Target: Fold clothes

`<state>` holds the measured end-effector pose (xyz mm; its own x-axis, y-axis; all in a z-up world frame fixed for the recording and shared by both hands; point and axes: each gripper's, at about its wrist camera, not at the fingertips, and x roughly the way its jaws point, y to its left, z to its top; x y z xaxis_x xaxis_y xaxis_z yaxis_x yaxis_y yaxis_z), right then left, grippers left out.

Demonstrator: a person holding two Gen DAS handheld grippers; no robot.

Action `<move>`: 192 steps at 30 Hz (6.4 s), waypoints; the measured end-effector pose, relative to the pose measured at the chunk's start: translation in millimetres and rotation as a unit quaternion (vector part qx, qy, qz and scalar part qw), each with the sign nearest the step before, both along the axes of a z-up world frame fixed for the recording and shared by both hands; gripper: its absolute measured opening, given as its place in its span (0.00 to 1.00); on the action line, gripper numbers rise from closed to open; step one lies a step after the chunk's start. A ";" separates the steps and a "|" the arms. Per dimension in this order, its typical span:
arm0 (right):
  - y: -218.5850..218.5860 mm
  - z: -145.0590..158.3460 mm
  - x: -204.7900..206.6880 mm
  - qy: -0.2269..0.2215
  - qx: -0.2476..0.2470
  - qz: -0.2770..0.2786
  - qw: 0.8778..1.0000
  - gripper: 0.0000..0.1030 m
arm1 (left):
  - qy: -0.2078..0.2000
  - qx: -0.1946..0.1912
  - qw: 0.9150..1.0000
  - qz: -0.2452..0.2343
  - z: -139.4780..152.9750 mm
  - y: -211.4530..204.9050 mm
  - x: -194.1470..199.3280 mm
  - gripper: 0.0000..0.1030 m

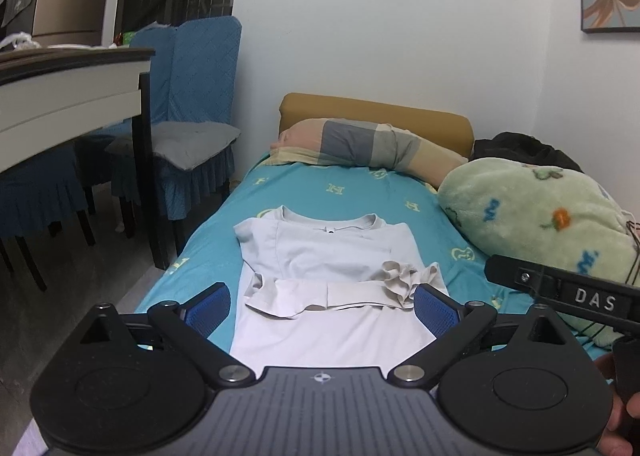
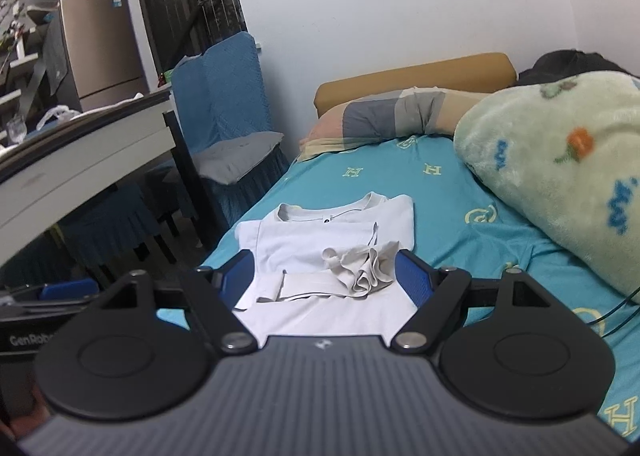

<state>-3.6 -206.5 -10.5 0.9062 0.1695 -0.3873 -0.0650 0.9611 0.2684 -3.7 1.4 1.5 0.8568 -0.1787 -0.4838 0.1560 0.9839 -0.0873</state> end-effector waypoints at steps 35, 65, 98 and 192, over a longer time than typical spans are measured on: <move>-17.1 -123.4 28.7 0.278 0.373 0.008 0.885 0.78 | 0.369 -0.326 0.865 0.095 -142.7 77.3 71.3 0.88; -42.7 13.4 -33.5 0.103 0.323 -0.057 0.939 0.09 | 0.152 -0.375 0.914 0.035 28.6 82.1 6.0 0.07; -70.1 -76.5 87.7 0.239 0.283 -0.078 0.926 0.11 | 0.270 -0.264 0.923 0.081 -73.2 36.0 130.4 0.09; -84.6 -109.5 -33.3 0.207 0.462 -0.164 0.847 0.23 | 0.349 -0.476 0.796 0.137 -112.0 78.7 19.3 0.15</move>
